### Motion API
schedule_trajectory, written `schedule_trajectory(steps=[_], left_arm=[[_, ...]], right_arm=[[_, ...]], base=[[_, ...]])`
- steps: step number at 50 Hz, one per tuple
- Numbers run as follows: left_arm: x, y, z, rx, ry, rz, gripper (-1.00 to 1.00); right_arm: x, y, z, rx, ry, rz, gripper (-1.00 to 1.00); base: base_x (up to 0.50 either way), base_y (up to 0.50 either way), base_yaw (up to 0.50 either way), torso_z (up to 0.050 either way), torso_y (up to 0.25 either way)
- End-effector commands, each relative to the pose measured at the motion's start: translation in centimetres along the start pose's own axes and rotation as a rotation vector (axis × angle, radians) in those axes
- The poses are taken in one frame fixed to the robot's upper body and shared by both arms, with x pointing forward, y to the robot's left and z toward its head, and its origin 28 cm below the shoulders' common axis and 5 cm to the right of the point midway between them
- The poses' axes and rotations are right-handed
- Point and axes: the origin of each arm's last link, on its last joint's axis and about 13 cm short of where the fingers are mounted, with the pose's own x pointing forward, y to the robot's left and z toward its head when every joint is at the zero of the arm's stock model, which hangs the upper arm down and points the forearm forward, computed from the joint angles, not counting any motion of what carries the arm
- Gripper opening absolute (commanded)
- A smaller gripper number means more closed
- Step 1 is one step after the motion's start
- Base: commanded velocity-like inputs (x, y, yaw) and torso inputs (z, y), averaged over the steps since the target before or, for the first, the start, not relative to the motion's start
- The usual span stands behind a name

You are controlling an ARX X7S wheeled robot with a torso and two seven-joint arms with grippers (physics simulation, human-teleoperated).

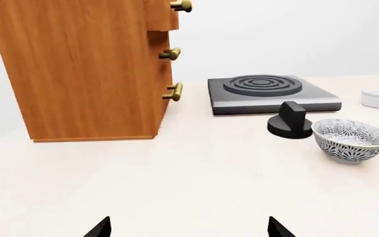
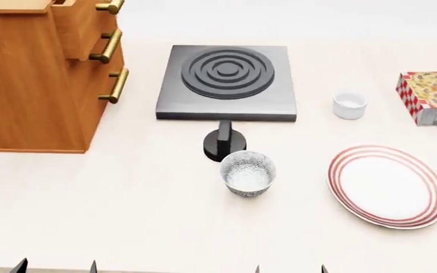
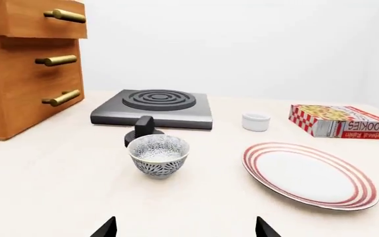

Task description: Pick the akita bowl on the wooden cabinet and place it on the plate.

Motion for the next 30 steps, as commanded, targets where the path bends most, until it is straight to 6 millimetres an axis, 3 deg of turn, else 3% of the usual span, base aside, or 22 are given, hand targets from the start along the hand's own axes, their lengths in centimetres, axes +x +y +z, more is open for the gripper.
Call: schedule_trajectory(steps=[1,19,30], left_arm=[[0.03,0.02,0.03,-0.010,-0.003,-0.007,1.00],[0.07,0.01,0.03,-0.010,-0.003,-0.005,1.00],[0.11,0.02,0.00,-0.009,-0.002,-0.005,1.00]], right_arm=[[0.09,0.00,0.07,-0.002,-0.002,0.001,1.00],[0.16,-0.08,0.02,0.003,-0.002,-0.001,1.00],[0.16,-0.07,0.05,0.014,0.003,0.000,1.00]], base=[[0.00,0.50,0.00,0.000,0.000],[0.00,0.50,0.00,0.000,0.000],[0.00,0.08,0.00,0.000,0.000]])
